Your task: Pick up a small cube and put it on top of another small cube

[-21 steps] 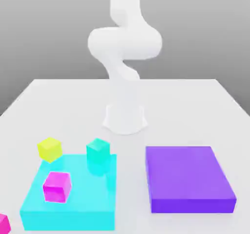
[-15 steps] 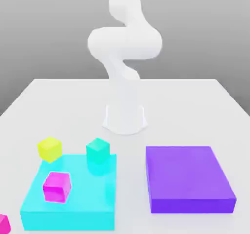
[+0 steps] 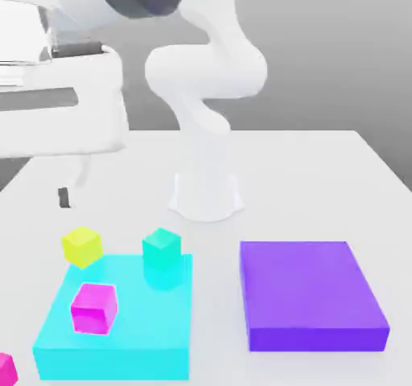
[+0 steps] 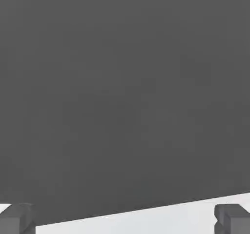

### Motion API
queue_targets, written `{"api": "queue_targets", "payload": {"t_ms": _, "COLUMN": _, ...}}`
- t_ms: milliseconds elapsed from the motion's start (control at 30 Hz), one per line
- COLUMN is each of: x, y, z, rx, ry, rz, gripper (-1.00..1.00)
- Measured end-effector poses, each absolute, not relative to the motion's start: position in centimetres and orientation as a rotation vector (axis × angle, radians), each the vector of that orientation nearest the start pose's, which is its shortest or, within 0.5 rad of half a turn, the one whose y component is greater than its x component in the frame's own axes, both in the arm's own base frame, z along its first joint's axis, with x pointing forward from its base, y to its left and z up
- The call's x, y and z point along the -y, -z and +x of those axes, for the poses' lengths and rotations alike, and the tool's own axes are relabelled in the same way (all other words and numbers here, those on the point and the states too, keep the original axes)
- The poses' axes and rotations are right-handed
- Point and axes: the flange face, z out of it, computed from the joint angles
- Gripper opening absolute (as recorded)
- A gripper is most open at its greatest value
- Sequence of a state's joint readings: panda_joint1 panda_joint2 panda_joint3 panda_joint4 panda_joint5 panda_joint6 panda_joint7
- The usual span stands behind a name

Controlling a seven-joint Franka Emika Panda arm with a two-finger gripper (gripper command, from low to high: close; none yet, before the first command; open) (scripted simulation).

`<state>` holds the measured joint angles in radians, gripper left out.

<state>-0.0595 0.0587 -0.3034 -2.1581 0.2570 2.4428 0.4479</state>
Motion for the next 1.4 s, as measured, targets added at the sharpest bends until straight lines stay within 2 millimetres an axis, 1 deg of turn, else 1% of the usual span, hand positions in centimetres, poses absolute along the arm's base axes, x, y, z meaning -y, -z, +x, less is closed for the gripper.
{"api": "queue_targets", "payload": {"t_ms": 100, "x": 22.2, "y": -34.7, "z": 53.3, "rx": -1.438, "ry": 0.250, "rz": -2.617, "gripper": 0.00}}
{"api": "queue_targets", "payload": {"t_ms": 200, "x": 24.7, "y": -29.9, "z": 52.8, "rx": -1.489, "ry": 0.174, "rz": -2.640, "gripper": 0.00}}
{"api": "queue_targets", "payload": {"t_ms": 300, "x": 27.3, "y": -25.2, "z": 51.8, "rx": -1.542, "ry": 0.098, "rz": -2.664, "gripper": 0.00}}
{"api": "queue_targets", "payload": {"t_ms": 400, "x": 29.7, "y": -20.7, "z": 50.3, "rx": -1.592, "ry": 0.024, "rz": -2.691, "gripper": 0.00}}
{"api": "queue_targets", "payload": {"t_ms": 467, "x": 30.3, "y": -17.6, "z": 50.0, "rx": -1.603, "ry": 0.007, "rz": -2.699, "gripper": 0.00}}
{"api": "queue_targets", "payload": {"t_ms": 533, "x": 30.5, "y": -14.3, "z": 49.9, "rx": -1.605, "ry": 0.002, "rz": -2.700, "gripper": 0.00}}
{"api": "queue_targets", "payload": {"t_ms": 567, "x": 30.5, "y": -13.4, "z": 49.8, "rx": -1.606, "ry": 0.001, "rz": -2.700, "gripper": -1.00}}
{"api": "queue_targets", "payload": {"t_ms": 733, "x": 30.5, "y": -13.4, "z": 49.8, "rx": -1.605, "ry": -0.001, "rz": -2.699, "gripper": -1.00}}
{"api": "queue_targets", "payload": {"t_ms": 767, "x": 30.5, "y": -12.9, "z": 49.8, "rx": -1.606, "ry": -0.001, "rz": -2.698, "gripper": -1.00}}
{"api": "queue_targets", "payload": {"t_ms": 800, "x": 30.5, "y": -13.6, "z": 49.8, "rx": -1.606, "ry": 0.000, "rz": -2.699, "gripper": -1.00}}
{"api": "queue_targets", "payload": {"t_ms": 833, "x": 30.5, "y": -14.7, "z": 49.8, "rx": -1.605, "ry": 0.000, "rz": -2.700, "gripper": -1.00}}
{"api": "queue_targets", "payload": {"t_ms": 933, "x": 30.5, "y": -18.9, "z": 49.6, "rx": -1.608, "ry": -0.002, "rz": -2.695, "gripper": -1.00}}
{"api": "queue_targets", "payload": {"t_ms": 1000, "x": 30.3, "y": -20.6, "z": 48.2, "rx": -1.623, "ry": -0.014, "rz": -2.669, "gripper": -1.00}}
{"api": "queue_targets", "payload": {"t_ms": 1133, "x": 29.6, "y": -23.3, "z": 45.1, "rx": -1.651, "ry": -0.034, "rz": -2.619, "gripper": -1.00}}
{"api": "queue_targets", "payload": {"t_ms": 1400, "x": 27.2, "y": -27.9, "z": 38.3, "rx": -1.694, "ry": -0.046, "rz": -2.563, "gripper": -1.00}}
